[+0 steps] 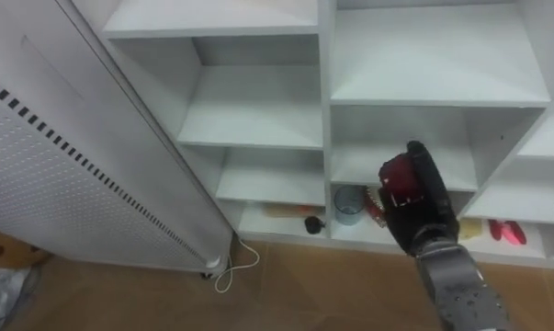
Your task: Arrange fruit in the closet
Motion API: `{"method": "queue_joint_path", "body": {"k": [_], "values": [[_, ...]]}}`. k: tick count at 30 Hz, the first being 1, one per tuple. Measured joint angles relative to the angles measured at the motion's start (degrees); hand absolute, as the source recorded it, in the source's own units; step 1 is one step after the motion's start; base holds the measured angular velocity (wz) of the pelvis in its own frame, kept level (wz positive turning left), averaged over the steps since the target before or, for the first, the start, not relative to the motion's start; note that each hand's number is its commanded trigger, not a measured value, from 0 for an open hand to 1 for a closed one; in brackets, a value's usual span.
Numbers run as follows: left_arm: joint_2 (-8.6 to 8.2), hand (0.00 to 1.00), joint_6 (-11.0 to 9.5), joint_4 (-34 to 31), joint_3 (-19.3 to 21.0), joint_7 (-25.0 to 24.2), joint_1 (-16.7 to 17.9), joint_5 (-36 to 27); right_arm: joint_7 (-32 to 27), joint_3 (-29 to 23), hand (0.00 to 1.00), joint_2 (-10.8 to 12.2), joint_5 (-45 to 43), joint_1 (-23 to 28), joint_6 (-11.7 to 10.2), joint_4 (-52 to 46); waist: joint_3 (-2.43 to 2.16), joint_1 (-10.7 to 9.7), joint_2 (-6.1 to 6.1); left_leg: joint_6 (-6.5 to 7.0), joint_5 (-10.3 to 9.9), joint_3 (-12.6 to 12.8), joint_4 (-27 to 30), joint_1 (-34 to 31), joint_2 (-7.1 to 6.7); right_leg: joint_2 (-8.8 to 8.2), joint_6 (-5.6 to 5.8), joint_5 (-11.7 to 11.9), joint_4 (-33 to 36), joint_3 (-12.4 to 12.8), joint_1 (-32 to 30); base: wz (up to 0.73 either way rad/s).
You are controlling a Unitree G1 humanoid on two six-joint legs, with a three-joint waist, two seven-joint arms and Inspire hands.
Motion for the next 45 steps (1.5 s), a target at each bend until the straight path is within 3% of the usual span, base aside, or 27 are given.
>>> {"method": "queue_joint_path", "body": {"k": [6, 13, 20, 23, 29, 35, 45], "values": [[0.98, 0.0, 0.01, 0.03, 0.0, -0.1, 1.79, -0.96, -1.73, -0.01, 0.0, -0.77, 2.14, -0.99, -0.51, -3.71, -0.09, 0.17, 0.05, 0.12, -0.16, -0.02, 1.38, -0.22, 0.11, -0.4, -0.13, -0.08, 0.78, -0.63, -0.04, 0.01], [1.0, 0.0, -0.25, 0.04, 0.24, -0.11, 2.37, -2.19, -6.96, -2.07, 0.0, -0.83, 3.35, -0.98, -1.05, -3.83, -0.25, 0.86, 0.26, 0.48, -0.43, 0.13, 2.59, -0.32, 0.09, -0.76, -0.1, -0.1, 1.76, -0.7, 0.0, 0.0], [1.0, 0.0, -0.18, -1.23, 0.25, 0.09, 3.87, -2.1, -9.65, -2.72, 0.0, -0.83, 4.12, -0.98, -1.27, -4.02, -1.07, 0.78, 1.48, 0.68, -0.56, 0.24, 2.95, 0.1, -0.16, -1.39, 0.07, -0.21, 2.57, -0.96, 0.39, 0.01], [1.05, 0.0, -0.33, -1.25, 0.31, 0.61, 4.32, -2.07, -9.65, -4.01, 0.0, -0.95, 4.14, -1.01, -2.31, -4.59, -1.17, 0.8, 1.58, 0.7, -0.55, 0.52, 2.94, 0.75, -0.14, -1.67, 0.04, -0.24, 2.72, -1.25, 0.93, -0.03], [1.26, 0.0, -0.24, -1.27, 0.27, 0.57, 5.94, -1.86, -9.8, -5.13, 0.0, -1.24, 4.8, -0.74, -4.29, -5.22, -1.18, 0.72, 1.59, 0.75, -0.63, 0.83, 2.72, 1.44, 0.08, -1.32, 0.06, -0.3, 2.44, -0.81, 1.55, -0.02], [1.29, 0.0, -0.3, -0.93, 0.26, 0.45, 6.34, -2.07, -9.42, -6.17, 0.0, -1.23, 4.79, -0.74, -4.6, -5.09, -1.16, 0.9, 1.61, 0.83, -0.78, 1.52, 2.35, 2.34, 0.98, -0.7, -0.03, -0.13, 1.45, -0.88, 2.52, -0.02], [1.29, 0.0, -0.3, -0.52, 0.25, 0.34, 6.41, -2.11, -6.81, -6.77, 0.0, -1.55, 6.91, -0.75, -4.93, -4.94, -1.13, 0.82, 1.71, 0.55, -1.17, 1.53, 1.31, 3.59, 1.23, -0.42, -0.07, -0.24, 0.22, -1.07, 3.86, -0.01]]}}
